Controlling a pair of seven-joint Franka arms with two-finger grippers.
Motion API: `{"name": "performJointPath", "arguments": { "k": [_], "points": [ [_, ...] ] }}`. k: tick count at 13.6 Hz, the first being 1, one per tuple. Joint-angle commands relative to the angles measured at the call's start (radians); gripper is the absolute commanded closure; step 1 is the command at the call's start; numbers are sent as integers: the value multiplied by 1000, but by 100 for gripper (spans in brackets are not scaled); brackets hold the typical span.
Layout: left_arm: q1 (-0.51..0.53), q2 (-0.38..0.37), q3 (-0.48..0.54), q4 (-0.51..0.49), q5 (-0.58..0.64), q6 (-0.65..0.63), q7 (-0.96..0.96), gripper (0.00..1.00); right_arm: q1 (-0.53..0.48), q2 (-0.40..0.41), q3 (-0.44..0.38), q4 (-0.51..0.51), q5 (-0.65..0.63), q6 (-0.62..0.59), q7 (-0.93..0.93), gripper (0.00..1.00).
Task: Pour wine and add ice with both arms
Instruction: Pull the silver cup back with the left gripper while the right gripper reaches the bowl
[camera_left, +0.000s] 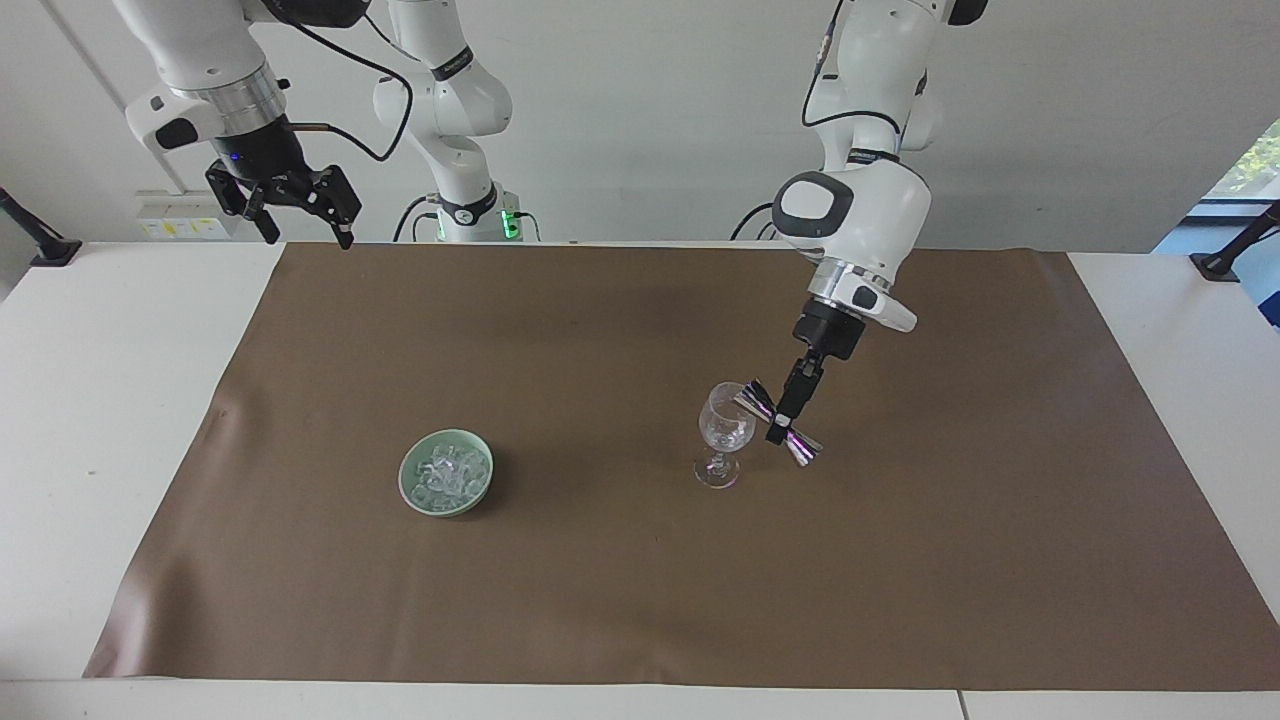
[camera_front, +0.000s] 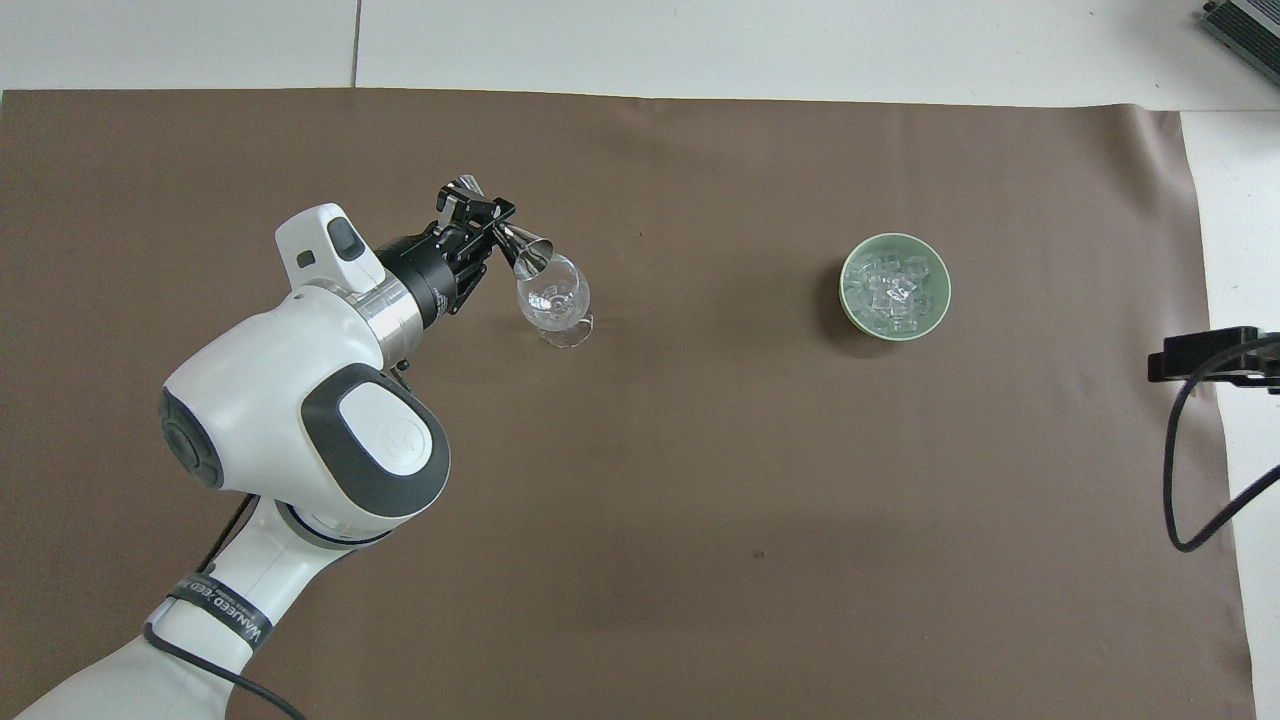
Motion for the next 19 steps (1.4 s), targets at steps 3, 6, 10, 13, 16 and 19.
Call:
{"name": "performJointPath", "arguments": {
  "k": [3,6,10,13,16,19],
  "points": [
    [140,-83,9,-3,6,-270,-89,100,-2,-9,4,-16,17,19,21,0],
    [242,-97,14,2,9,-461,-160,100,48,-6,5,-47,20,68,66,0],
    [361,-95,12,8,11,-688,-258,100,137,96,4,-172,22,332,166,0],
    [425,-79,12,8,11,-803,-315,100,141,280,5,-169,22,568,179,0],
    [500,-40,10,7,3,-956,-333,100,140,366,4,-169,22,656,189,0],
    [534,-11,10,-1,-1,-1010,-375,100,139,397,4,-168,22,674,214,0]
  ]
}}
